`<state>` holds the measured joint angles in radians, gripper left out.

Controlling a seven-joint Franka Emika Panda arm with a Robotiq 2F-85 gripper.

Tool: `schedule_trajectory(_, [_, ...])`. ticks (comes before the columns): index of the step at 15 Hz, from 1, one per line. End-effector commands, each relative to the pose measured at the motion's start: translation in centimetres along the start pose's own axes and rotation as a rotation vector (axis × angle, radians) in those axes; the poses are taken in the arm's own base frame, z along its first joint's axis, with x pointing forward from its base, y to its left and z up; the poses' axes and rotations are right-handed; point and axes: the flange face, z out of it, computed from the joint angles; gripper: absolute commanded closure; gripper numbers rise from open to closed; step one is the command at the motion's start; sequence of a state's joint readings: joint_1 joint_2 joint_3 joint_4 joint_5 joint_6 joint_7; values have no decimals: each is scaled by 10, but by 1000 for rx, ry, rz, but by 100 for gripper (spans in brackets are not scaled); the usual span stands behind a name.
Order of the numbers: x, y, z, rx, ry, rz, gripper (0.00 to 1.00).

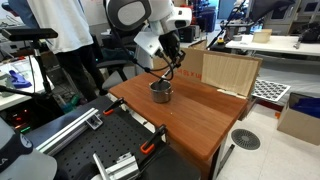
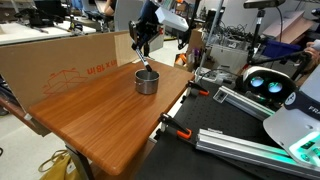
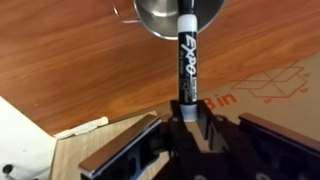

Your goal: Place the black marker inside the silver pot

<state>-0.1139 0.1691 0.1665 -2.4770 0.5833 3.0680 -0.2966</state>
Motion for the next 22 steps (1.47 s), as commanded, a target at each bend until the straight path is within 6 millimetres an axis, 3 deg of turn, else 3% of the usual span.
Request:
schedule_trajectory(1, [-18,2,12,-42,20,-55,95])
schedule_trajectory(5, [-38,6,30,-78,4,-96,95])
schedule_trajectory(10, [-44,6,45,-108,0,-119,95])
schedule_trajectory(11, [-43,6,46,-113,-5,-128,53])
schedule_trajectory(12, [-40,6,46,-121,-9,-130,53])
schedule_trajectory(19, [-39,8,49,-153,-35,-126,3])
schedule_trajectory(22, [-35,3,41,-142,-46,-122,0])
